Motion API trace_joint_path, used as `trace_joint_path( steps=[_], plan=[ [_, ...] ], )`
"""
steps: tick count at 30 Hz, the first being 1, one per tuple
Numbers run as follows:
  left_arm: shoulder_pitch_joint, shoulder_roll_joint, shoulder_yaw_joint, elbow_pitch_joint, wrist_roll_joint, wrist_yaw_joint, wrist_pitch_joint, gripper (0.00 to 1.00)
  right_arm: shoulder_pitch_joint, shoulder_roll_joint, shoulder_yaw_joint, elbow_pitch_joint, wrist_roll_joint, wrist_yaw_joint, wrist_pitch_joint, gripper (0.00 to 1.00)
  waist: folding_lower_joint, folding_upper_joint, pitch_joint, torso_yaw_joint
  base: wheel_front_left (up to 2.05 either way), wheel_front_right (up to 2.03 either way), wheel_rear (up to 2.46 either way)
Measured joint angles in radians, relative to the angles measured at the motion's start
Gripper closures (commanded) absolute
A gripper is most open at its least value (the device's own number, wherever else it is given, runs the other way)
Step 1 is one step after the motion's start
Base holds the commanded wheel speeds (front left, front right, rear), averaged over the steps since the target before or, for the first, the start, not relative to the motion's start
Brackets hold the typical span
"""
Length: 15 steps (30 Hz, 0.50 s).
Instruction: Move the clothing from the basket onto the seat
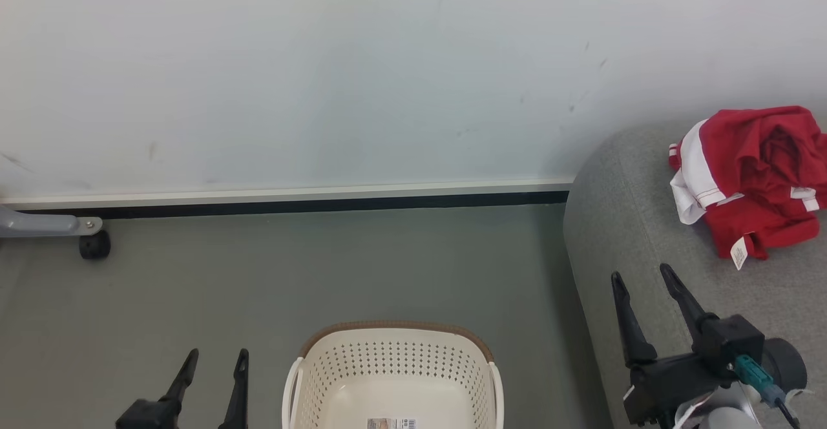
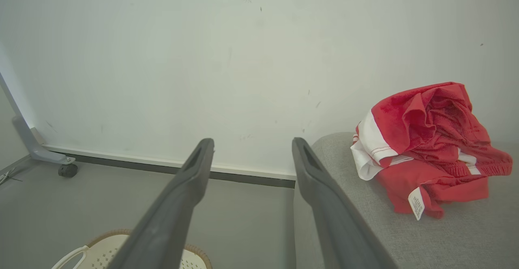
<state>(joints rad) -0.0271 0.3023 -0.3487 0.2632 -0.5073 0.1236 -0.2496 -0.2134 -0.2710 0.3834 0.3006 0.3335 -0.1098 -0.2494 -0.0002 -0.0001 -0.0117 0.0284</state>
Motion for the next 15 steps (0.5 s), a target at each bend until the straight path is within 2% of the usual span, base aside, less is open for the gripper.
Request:
trace_joint_path(
  steps=[5,15],
  plan=[
    [0.063,0.002,0.043,-0.043,0.011,0.001,0.0,0.0,0.083,0.004,-0.027,-0.064,-0.007,-0.006,0.0,0.0,0.0,0.0,-0.016,0.012,0.0,0.0,0.0],
    [0.104,-0.036,0.124,-0.102,0.054,0.001,0.0,0.0,0.188,0.014,-0.082,-0.148,-0.022,-0.015,0.0,0.0,0.0001,0.0001,-0.021,0.021,0.0,0.0,0.0]
  ],
)
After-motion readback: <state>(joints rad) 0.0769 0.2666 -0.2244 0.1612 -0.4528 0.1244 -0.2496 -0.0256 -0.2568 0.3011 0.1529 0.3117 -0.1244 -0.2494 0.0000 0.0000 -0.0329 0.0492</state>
